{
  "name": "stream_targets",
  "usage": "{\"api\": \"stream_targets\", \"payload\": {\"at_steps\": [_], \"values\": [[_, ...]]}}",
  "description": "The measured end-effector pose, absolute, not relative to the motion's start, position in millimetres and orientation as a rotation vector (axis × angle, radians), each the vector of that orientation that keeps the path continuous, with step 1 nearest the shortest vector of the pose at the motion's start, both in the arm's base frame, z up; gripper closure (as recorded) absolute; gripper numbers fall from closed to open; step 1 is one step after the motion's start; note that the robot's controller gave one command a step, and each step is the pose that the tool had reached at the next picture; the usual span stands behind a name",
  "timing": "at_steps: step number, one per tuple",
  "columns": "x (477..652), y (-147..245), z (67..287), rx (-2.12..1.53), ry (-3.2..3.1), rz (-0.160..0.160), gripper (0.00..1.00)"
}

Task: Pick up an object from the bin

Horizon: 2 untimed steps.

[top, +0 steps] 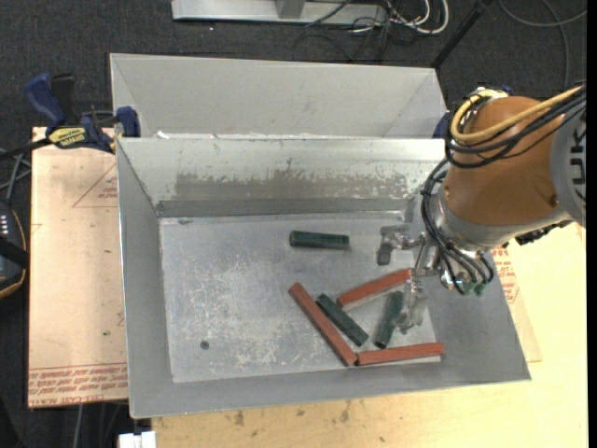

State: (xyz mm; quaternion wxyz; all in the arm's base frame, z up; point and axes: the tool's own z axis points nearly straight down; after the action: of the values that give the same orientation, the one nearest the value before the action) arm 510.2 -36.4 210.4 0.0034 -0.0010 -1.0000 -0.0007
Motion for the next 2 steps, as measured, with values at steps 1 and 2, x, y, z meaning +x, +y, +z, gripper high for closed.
{"api": "stream_targets", "payload": {"at_steps": [1,2], "values": [[511.8,-36.3,214.0,0.000,-3.142,-0.001,0.00],[539.6,-47.8,169.2,0.232,-3.138,0.000,0.00]]}}
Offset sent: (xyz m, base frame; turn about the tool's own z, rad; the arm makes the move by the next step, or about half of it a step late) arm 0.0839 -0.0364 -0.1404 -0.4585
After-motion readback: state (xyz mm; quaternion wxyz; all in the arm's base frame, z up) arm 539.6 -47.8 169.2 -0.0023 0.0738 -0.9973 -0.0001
